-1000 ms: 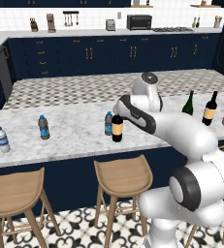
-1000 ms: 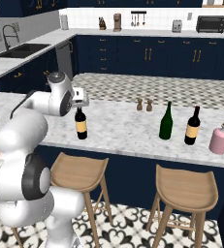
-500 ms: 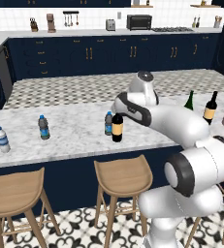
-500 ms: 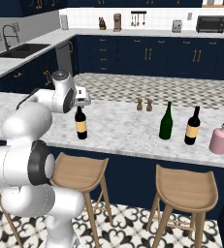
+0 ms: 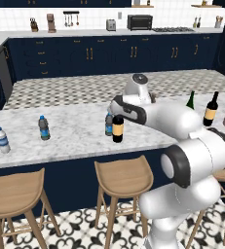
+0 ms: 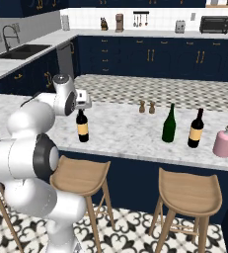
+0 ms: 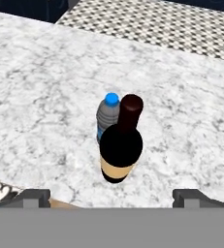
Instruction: Move the plastic bottles in the middle to the plastics group, and the glass bottles in the middle to the glass group.
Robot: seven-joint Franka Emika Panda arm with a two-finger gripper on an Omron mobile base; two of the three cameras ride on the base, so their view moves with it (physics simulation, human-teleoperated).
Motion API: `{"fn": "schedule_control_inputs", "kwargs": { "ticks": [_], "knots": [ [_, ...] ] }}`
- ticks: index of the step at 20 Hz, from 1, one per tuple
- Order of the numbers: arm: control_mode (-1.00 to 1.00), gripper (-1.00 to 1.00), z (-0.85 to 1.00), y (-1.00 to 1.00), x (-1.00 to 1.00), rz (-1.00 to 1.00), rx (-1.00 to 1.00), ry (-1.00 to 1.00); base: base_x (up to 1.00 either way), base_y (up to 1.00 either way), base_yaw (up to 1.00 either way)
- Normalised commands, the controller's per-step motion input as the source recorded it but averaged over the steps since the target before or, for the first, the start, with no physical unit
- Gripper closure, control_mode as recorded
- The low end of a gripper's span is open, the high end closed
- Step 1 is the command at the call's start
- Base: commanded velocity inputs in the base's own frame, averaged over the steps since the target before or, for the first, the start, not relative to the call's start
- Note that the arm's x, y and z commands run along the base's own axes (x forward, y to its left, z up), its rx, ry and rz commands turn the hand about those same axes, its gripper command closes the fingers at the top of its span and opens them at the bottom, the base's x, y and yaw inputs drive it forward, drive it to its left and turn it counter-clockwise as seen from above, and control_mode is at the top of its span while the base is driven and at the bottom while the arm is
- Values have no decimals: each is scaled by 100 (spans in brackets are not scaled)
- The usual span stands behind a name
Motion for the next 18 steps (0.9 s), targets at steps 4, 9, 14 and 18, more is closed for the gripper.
{"fn": "schedule_control_inputs", "kwargs": {
  "ticks": [4,9,14,18],
  "knots": [
    [-100,-100,0,3,13,-10,0,5,0,0,0],
    [-100,-100,-5,0,19,-13,0,9,0,0,0],
    [-100,-100,-18,0,19,-8,0,6,0,0,0],
    [-100,-100,-21,0,13,-4,0,3,0,0,0]
  ]
}}
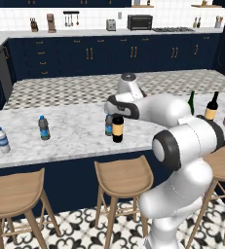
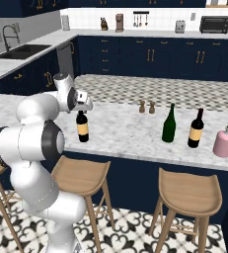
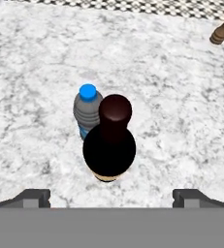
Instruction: Move the plastic bottles in the middle to the plastics group, and the glass bottles in the middle to the glass group.
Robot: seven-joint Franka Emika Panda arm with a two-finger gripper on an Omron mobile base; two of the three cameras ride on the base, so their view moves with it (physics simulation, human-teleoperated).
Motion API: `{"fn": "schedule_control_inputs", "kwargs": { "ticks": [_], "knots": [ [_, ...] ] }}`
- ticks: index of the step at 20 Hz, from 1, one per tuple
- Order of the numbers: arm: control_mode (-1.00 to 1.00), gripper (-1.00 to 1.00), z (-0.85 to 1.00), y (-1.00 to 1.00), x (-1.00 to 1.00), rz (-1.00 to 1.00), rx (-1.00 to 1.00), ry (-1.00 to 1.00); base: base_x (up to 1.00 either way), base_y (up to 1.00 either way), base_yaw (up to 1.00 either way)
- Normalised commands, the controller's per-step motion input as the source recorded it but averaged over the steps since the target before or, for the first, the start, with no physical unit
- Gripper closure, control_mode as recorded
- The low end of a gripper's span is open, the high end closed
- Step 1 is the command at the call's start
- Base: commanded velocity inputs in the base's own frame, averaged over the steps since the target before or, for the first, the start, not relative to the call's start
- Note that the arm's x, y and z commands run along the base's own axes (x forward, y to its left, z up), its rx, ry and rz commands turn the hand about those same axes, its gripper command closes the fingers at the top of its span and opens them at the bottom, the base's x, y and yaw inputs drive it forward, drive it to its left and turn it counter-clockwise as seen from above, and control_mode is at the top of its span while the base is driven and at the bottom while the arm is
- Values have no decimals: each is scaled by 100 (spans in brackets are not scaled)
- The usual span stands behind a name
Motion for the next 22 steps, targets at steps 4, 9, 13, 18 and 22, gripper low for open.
{"fn": "schedule_control_inputs", "kwargs": {
  "ticks": [4,9,13,18,22],
  "knots": [
    [-100,-100,-25,0,5,0,0,0,0,0,0],
    [-100,-100,-18,0,12,0,0,0,0,0,0],
    [-100,-100,-18,0,17,0,0,0,0,0,0],
    [-100,-100,-24,0,21,0,0,0,0,0,0],
    [-100,-100,-14,0,14,0,2,0,0,0,0]
  ]
}}
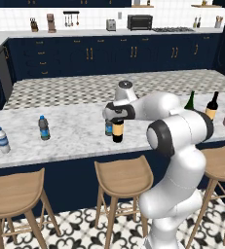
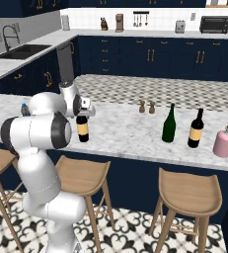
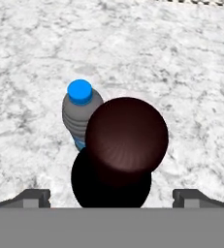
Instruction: Move the plastic bottles in the middle to the plastics group, and the glass bottles in the middle to the glass group.
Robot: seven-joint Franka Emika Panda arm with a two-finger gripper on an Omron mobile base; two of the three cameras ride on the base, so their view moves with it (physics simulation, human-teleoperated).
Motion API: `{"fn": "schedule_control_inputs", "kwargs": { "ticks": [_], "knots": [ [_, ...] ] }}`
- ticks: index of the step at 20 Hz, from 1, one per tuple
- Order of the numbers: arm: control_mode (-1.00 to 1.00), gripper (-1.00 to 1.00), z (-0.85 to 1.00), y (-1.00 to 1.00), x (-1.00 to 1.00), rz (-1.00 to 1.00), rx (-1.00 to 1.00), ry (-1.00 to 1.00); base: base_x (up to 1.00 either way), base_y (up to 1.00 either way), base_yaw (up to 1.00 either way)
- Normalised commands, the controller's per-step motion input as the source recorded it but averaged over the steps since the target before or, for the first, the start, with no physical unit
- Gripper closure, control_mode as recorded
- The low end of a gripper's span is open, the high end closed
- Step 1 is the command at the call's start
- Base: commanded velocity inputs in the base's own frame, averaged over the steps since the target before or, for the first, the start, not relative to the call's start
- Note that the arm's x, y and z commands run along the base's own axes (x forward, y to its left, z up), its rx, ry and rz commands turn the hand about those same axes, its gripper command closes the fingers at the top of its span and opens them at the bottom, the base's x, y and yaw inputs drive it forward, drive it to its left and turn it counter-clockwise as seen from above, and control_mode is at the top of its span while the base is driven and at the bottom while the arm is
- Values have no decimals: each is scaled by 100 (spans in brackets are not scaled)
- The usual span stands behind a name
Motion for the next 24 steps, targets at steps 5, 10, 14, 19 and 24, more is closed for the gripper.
{"fn": "schedule_control_inputs", "kwargs": {
  "ticks": [5,10,14,19,24],
  "knots": [
    [-100,-100,-14,0,3,0,3,0,0,0,0],
    [-100,-100,-15,0,0,0,2,0,0,0,0],
    [-100,-100,-16,0,0,0,1,0,0,0,0],
    [-100,-100,-5,0,0,0,0,-1,0,0,0],
    [-100,100,0,0,0,0,0,0,0,0,0]
  ]
}}
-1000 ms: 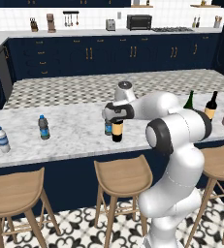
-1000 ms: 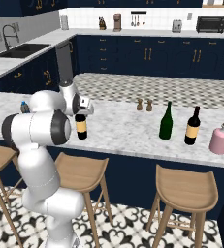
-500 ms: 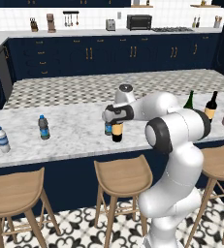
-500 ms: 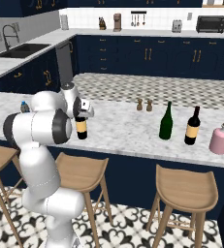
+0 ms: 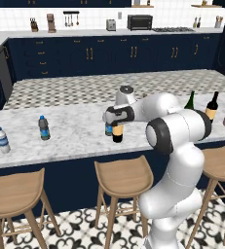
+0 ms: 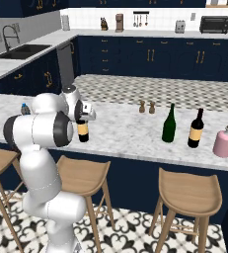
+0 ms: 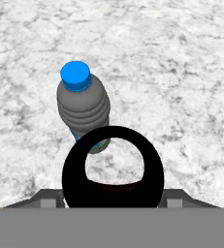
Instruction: Move the plastic bottles in the middle to the plastics group, and the glass bottles in the middle to the glass group.
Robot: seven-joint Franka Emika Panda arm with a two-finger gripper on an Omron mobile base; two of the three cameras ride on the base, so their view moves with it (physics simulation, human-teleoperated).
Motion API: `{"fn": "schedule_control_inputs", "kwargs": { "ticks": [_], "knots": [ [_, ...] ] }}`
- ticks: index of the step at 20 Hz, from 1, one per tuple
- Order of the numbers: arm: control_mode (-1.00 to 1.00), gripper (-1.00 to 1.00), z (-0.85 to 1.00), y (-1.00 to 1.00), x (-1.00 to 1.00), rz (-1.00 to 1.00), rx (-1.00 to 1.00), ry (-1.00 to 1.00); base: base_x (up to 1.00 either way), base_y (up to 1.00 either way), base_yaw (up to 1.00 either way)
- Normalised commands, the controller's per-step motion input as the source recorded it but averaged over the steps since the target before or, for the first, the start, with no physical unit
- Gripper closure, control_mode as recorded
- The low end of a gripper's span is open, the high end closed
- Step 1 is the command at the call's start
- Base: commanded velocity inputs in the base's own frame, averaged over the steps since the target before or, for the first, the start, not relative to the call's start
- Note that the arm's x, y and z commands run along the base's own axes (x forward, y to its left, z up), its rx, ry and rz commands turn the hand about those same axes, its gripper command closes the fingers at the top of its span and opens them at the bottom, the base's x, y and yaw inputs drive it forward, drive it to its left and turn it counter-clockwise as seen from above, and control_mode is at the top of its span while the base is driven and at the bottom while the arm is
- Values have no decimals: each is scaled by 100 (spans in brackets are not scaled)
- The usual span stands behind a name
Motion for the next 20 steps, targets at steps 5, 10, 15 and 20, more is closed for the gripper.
{"fn": "schedule_control_inputs", "kwargs": {
  "ticks": [5,10,15,20],
  "knots": [
    [-100,100,1,-4,-4,0,0,-1,0,0,0],
    [-100,100,31,-33,-30,0,0,-4,0,0,0],
    [-100,100,62,-64,-19,0,0,0,0,0,0],
    [-100,100,45,-91,-25,0,0,0,0,0,0]
  ]
}}
